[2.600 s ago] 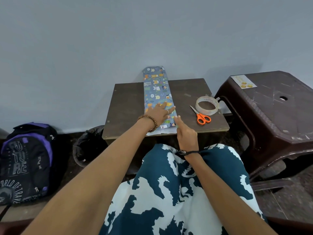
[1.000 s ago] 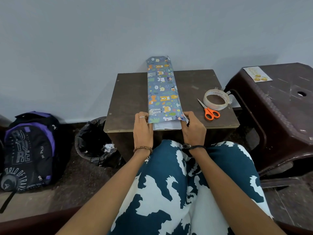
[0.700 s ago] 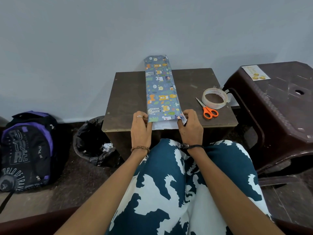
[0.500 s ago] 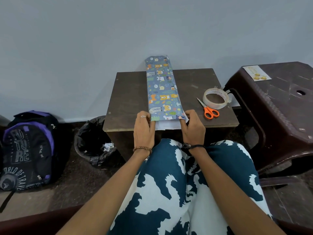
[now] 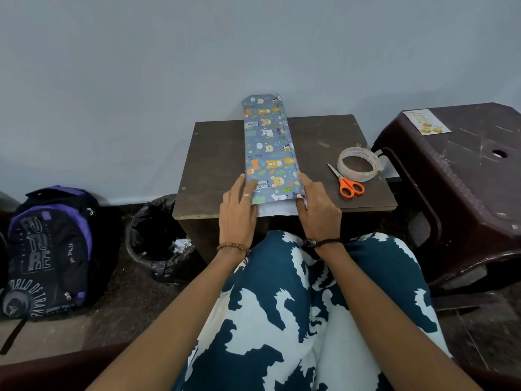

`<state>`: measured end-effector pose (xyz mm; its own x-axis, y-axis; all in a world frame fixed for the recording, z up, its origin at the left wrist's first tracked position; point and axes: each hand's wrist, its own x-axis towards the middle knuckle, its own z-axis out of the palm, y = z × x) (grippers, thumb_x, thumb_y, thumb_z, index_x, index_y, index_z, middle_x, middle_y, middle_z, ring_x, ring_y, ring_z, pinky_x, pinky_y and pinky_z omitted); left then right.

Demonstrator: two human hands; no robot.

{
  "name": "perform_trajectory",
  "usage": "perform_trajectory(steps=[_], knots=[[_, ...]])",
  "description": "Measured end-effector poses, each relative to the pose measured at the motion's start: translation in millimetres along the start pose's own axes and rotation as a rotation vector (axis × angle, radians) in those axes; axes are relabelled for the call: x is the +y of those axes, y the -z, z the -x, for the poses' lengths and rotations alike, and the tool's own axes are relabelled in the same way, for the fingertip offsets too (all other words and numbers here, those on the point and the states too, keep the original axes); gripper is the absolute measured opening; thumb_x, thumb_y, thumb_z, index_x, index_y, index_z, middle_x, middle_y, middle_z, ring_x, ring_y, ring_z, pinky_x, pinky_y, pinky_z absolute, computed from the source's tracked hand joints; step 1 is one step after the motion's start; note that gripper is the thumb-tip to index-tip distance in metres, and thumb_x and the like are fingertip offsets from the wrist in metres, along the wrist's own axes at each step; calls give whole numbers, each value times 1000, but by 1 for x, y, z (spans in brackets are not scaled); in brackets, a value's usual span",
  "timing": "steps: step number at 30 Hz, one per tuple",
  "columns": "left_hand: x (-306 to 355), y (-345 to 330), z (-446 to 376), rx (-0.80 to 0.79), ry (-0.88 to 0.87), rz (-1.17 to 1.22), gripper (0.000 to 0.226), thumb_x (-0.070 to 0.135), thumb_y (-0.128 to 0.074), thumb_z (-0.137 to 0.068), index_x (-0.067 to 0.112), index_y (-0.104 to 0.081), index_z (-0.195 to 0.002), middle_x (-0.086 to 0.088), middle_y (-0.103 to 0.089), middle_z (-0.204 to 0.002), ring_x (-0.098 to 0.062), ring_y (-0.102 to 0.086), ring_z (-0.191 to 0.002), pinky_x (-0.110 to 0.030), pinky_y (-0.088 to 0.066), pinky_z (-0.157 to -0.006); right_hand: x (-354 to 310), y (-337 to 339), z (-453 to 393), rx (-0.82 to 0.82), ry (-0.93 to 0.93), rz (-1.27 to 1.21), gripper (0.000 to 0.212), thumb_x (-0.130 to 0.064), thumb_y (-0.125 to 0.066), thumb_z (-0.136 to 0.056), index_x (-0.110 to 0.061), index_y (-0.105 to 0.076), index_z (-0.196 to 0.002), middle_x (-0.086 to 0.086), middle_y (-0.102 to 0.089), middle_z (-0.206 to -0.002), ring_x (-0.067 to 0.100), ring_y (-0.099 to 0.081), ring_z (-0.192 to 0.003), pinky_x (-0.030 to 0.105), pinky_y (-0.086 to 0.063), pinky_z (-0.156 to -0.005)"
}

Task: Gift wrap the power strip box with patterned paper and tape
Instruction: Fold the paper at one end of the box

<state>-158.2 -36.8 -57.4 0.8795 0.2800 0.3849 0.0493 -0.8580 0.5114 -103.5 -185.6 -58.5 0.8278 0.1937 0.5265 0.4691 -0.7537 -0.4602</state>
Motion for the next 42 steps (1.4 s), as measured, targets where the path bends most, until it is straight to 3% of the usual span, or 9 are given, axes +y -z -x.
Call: perform_trajectory(steps=[3, 8, 11, 15, 20, 24, 27, 33, 42], knots=[[-7, 3, 1, -27, -75, -55, 49, -7, -52, -85, 14, -53, -130, -15, -42, -142, -40, -52, -108, -47, -49, -82, 0, 3, 0, 24, 107, 90, 46, 7, -65, -76, -15, -65, -117, 9, -64, -84, 24, -59, -59, 29, -46, -35], [-6, 7, 1, -45, -23, 24, 49, -9, -46, -85, 16, -55, -126, -8, -42, -142, -37, -61, -95, -43, -54, -66, -2, 3, 0, 37, 89, 95, 28, 8, -68, -72, -9, -69, -94, 8, -65, -79, 25, -62, -60, 24, -39, -35], [2, 8, 0, -15, -6, -22, 43, -10, -47, -80, 10, -59, -116, -9, -44, -141, -37, -61, -94, -43, -52, -70, -2, 3, 3, 48, 67, 108, 16, 6, -66, -76, -7, -62, -83, 6, -60, -69, 25, -59, -55, 21, -28, -38], [5, 10, 2, 36, -122, -78, 37, -13, -53, -72, 6, -62, -102, -14, -50, -135, -33, -51, -121, -48, -43, -97, 7, 4, 3, -130, -111, -97, 32, -13, -56, -86, -17, -50, -117, 0, -68, -97, 23, -65, -84, 28, -41, -59], [-16, 24, -6, -153, -229, 149, 51, -3, -43, -75, 10, -53, -123, -2, -41, -143, -11, -38, -129, -35, -27, -112, 20, 24, -5, -388, -82, -337, 60, -12, -53, -82, -25, -31, -136, -4, -60, -125, 18, -62, -105, 38, -51, -84], [-41, 41, -17, -192, -121, 204, 77, -15, -35, -66, 21, -45, -134, 17, -31, -143, 2, -30, -130, -18, -25, -107, 31, 26, -14, -390, -96, -475, 62, 5, -40, -80, -20, -36, -137, 4, -54, -129, 15, -61, -100, 42, -50, -90], [-50, 48, -32, -292, -186, 110, 70, -19, -41, -81, 21, -41, -138, 12, -31, -146, -7, -29, -135, -19, -24, -109, 35, 22, -24, -404, -19, -433, 59, 11, -42, -85, -20, -42, -135, 4, -53, -130, 15, -62, -102, 39, -51, -90], [-48, 44, -53, -467, -363, 107, 52, -6, -49, -90, 14, -42, -137, -2, -35, -147, -15, -28, -137, -34, -20, -115, 43, 12, -32, -511, 64, -505, 50, 10, -53, -87, -16, -53, -128, 7, -37, -145, 1, -48, -115, 4, -36, -95], [-47, 34, -54, -350, -469, 88, 38, -2, -55, -88, 3, -54, -126, -13, -46, -138, -23, -37, -132, -35, -17, -115, 47, 2, -40, -426, 136, -532, 42, 8, -63, -80, -15, -60, -115, -7, -40, -138, 14, -59, -109, 19, -49, -92]])
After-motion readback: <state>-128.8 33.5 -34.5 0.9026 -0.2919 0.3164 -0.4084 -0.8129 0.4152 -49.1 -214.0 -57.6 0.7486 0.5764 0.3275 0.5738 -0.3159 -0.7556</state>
